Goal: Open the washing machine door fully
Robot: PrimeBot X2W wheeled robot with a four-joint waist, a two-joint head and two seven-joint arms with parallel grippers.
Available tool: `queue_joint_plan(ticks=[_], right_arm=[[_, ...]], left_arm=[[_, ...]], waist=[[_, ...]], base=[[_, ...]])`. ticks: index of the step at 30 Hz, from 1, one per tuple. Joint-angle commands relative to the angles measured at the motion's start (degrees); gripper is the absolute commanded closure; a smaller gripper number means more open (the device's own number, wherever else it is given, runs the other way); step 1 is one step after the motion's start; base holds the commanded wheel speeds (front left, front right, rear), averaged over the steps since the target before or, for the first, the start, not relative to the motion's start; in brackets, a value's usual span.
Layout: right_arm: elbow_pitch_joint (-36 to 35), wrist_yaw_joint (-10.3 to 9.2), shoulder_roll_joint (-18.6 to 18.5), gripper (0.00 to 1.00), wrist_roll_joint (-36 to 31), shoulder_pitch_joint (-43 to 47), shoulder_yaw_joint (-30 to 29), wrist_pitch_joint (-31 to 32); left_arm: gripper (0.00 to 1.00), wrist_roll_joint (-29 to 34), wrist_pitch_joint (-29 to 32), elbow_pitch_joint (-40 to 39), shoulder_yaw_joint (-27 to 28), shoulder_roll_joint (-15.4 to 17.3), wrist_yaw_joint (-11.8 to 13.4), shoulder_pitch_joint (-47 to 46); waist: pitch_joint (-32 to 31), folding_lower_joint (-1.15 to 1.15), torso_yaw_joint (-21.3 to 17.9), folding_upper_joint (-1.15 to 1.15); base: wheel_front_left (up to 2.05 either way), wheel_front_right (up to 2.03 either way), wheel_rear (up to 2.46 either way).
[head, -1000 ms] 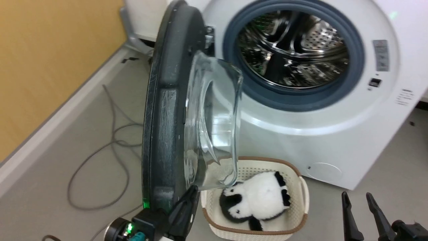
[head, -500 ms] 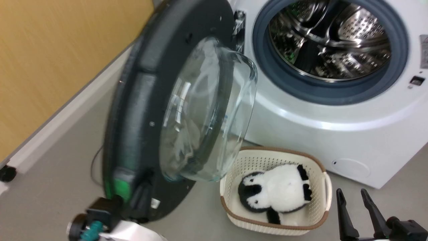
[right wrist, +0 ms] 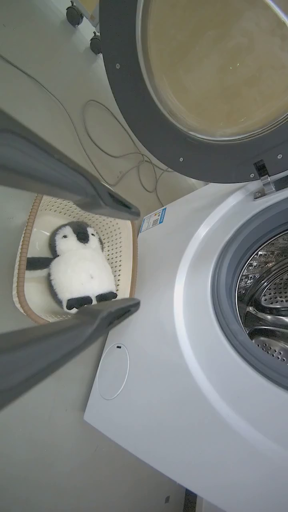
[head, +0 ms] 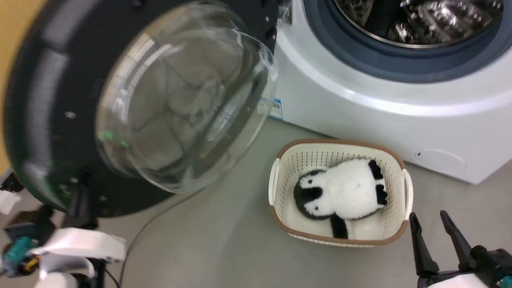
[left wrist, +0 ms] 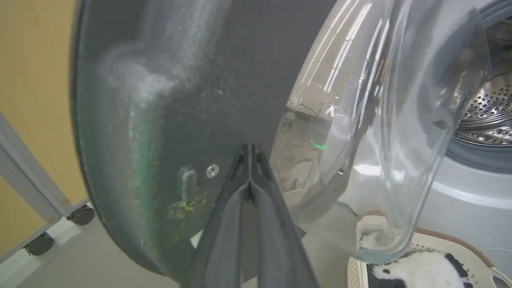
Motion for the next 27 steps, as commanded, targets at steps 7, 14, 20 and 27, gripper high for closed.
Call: queue_joint_plan(ticks=[7,14,20,27], right_arm=[[-2.4,0.03,-2.3,0.0,-0.3,-1.6,-0.3,1.8],[-4.4,0.03,-3.5,0.0,-0.5,-2.1,-0.6,3.5],[-5.2,0.03,-3.7,0.0,-0.5,-2.2,-0.9,4.1],[-4.9,0.03,-3.0,0.0,-0.1,-2.3,-1.1,4.0]], left_arm=[[1.0,-3.6,-1.8,8.8,5.7,3.8,0.0,-7.1],[1.0,-5.5,-2.9,16.0,8.1,6.7,-1.0,-13.4],[1.0,-5.4,-3.6,20.7,7.6,8.1,-2.4,-17.0],[1.0,-4.6,-4.7,24.0,6.9,8.3,-3.3,-18.5]], waist=[[4.4,-0.01,-1.0,0.0],[6.4,-0.01,-1.4,0.0],[7.1,-0.01,-1.9,0.0],[6.7,-0.01,-2.4,0.0]], base=[[0.0,0.0,0.0],[0.0,0.0,0.0],[0.0,0.0,0.0],[0.0,0.0,0.0]])
